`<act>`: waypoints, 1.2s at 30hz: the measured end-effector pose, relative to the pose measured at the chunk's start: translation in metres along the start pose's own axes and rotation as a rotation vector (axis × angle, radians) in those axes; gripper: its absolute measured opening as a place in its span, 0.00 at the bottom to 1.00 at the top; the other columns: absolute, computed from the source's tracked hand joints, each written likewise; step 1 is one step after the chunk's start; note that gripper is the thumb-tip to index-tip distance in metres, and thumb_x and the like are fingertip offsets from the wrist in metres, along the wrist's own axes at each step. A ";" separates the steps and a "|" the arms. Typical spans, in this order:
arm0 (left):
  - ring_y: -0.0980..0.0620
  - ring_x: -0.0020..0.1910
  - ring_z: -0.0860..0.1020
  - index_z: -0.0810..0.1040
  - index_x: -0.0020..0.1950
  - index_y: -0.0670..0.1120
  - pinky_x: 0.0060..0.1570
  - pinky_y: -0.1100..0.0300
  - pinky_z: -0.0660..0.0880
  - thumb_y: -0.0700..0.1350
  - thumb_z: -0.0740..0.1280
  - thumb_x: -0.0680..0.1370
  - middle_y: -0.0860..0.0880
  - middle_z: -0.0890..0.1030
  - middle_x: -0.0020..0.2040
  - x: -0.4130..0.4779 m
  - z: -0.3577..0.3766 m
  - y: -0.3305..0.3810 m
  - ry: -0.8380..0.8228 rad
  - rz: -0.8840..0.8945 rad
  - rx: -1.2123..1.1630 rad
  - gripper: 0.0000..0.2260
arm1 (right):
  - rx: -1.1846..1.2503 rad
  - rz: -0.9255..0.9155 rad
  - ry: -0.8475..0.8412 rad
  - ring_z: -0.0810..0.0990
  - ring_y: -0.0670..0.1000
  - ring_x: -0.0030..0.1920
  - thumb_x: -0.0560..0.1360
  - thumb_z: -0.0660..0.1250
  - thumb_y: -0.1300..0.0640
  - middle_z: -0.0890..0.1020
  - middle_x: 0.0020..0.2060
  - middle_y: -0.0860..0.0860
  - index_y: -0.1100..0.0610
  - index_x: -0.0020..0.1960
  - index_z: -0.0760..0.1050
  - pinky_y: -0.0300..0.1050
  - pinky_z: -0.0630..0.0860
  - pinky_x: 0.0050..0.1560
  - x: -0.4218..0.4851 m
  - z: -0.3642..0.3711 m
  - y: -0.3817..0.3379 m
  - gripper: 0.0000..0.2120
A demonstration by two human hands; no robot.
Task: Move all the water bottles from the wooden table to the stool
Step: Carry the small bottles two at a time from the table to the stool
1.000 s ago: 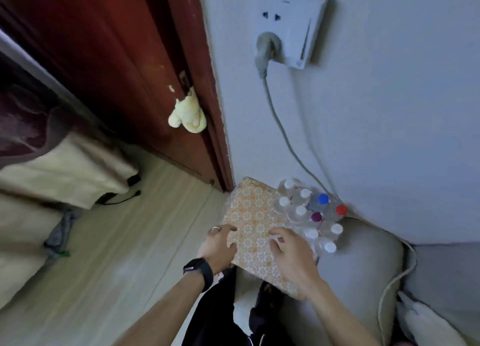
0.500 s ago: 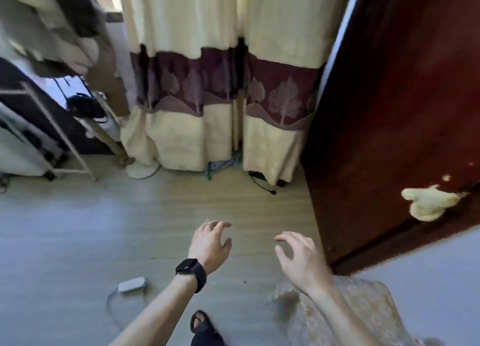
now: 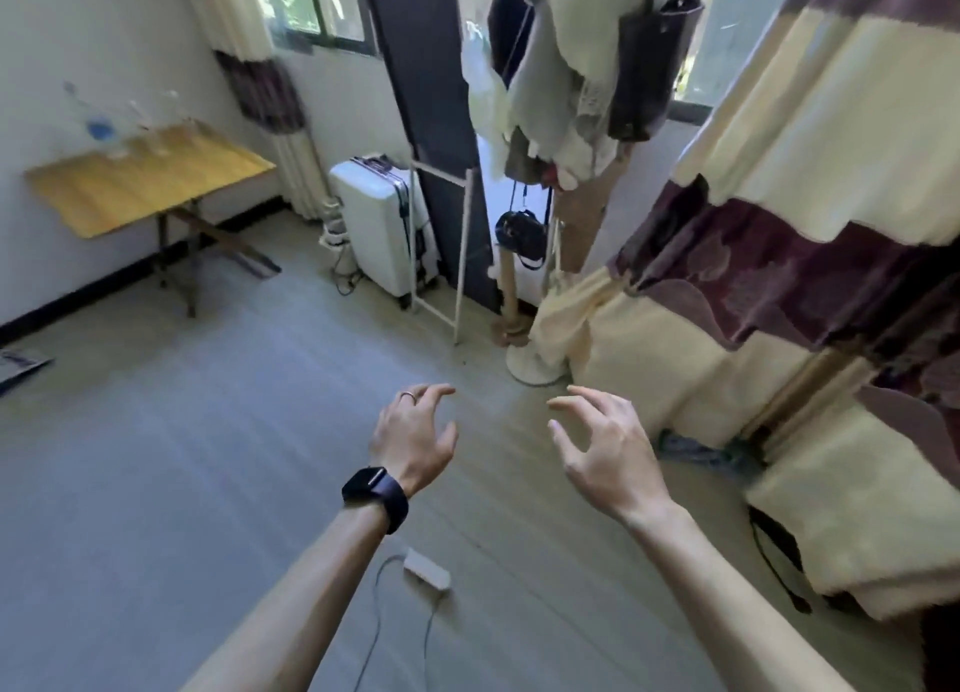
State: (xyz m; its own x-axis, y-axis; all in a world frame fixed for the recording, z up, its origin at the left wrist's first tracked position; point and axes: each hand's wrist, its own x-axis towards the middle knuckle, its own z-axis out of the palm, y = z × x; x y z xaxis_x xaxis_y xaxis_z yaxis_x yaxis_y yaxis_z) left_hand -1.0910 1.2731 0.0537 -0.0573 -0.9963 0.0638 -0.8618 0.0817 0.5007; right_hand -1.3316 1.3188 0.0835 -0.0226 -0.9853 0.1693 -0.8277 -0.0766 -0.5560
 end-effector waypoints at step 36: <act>0.44 0.66 0.74 0.76 0.69 0.53 0.64 0.53 0.72 0.47 0.70 0.76 0.47 0.72 0.71 0.592 -0.364 -0.362 0.758 -0.483 0.184 0.21 | 0.169 -0.836 -0.152 0.71 0.52 0.65 0.77 0.67 0.46 0.79 0.61 0.43 0.44 0.63 0.77 0.41 0.66 0.63 0.796 0.278 -0.418 0.15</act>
State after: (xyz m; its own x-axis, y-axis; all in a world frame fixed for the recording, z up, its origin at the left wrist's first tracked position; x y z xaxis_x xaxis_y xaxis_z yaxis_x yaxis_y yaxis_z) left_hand -0.6299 0.6634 0.2242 0.6199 -0.6319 0.4652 -0.7766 -0.4091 0.4792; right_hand -0.8479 0.5245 0.2242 0.6415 -0.6040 0.4729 -0.4446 -0.7951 -0.4124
